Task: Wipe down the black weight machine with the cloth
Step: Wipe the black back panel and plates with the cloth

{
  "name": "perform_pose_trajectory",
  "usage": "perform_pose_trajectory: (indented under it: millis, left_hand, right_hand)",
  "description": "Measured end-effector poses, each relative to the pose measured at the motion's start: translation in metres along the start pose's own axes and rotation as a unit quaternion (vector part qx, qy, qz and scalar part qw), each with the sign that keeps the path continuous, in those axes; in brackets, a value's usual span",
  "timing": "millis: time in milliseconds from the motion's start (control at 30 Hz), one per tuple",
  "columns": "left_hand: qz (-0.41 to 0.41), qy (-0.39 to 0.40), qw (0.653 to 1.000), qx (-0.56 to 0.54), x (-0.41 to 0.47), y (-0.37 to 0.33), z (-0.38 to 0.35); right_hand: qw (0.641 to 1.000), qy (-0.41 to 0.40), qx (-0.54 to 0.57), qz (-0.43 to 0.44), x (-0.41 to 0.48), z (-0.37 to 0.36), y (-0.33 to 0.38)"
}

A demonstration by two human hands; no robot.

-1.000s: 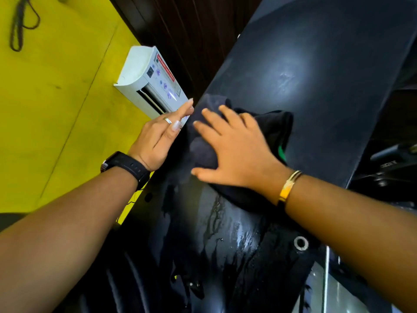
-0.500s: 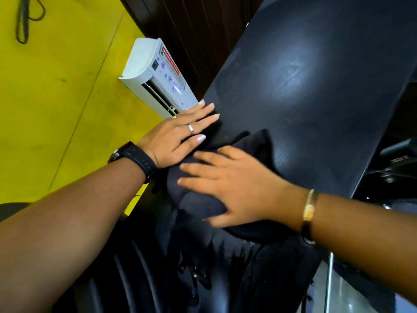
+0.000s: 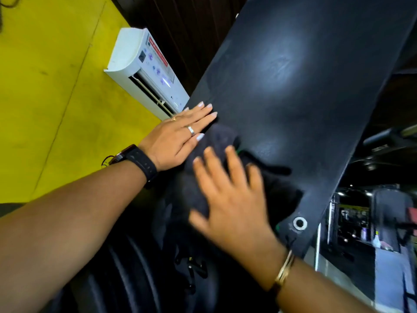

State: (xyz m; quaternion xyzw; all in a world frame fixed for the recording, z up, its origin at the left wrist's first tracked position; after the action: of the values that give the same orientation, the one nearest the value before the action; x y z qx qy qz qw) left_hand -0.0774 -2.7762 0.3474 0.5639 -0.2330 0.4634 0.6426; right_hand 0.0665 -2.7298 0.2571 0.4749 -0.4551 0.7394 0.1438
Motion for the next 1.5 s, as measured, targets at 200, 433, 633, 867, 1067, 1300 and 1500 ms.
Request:
perform_pose_trajectory:
  millis: [200,433,633,867,1067,1300,1500]
  left_hand:
    - [-0.021,0.01,1.0,0.002,0.002,-0.014,-0.003]
    - [-0.044,0.018,0.998,0.045,0.006,-0.031,-0.014]
    - [-0.06,0.03,0.997,0.046,0.01,-0.045,-0.012]
    - [-0.107,0.049,0.99,0.074,0.012,-0.068,-0.018]
    - [-0.105,0.051,0.992,0.041,0.013,-0.073,-0.021]
    - [-0.102,0.048,0.993,0.035,0.013,-0.072,-0.02]
    - [-0.106,0.035,0.993,0.037,0.013,-0.072,-0.021]
  right_hand:
    - [0.985,0.034,-0.037,0.164,-0.04,-0.003,-0.006]
    - [0.993,-0.021,-0.066,0.092,0.003,0.024,-0.108]
    - [0.992,-0.066,-0.056,-0.096,0.047,0.042,-0.167]
    - [0.966,-0.08,-0.043,-0.241,-0.007,0.028,-0.119]
    - [0.972,-0.063,-0.032,-0.225,-0.066,0.014,-0.055]
    - [0.993,-0.045,-0.017,-0.107,-0.076,0.014,-0.055]
    - [0.988,-0.06,-0.034,-0.137,-0.017,0.031,-0.122]
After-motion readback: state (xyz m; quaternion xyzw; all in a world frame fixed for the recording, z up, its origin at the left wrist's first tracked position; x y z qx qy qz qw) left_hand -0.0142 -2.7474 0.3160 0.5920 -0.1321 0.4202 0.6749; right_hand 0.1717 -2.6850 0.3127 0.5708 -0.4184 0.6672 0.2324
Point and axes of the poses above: each hand's wrist, its own x-axis towards the middle knuckle, its own z-axis out of the back of the hand, y = z × x, the point moved 4 cm from there along x, towards the middle knuckle, and after that the axes turned 7 degrees about y, right-handed, at the moved point
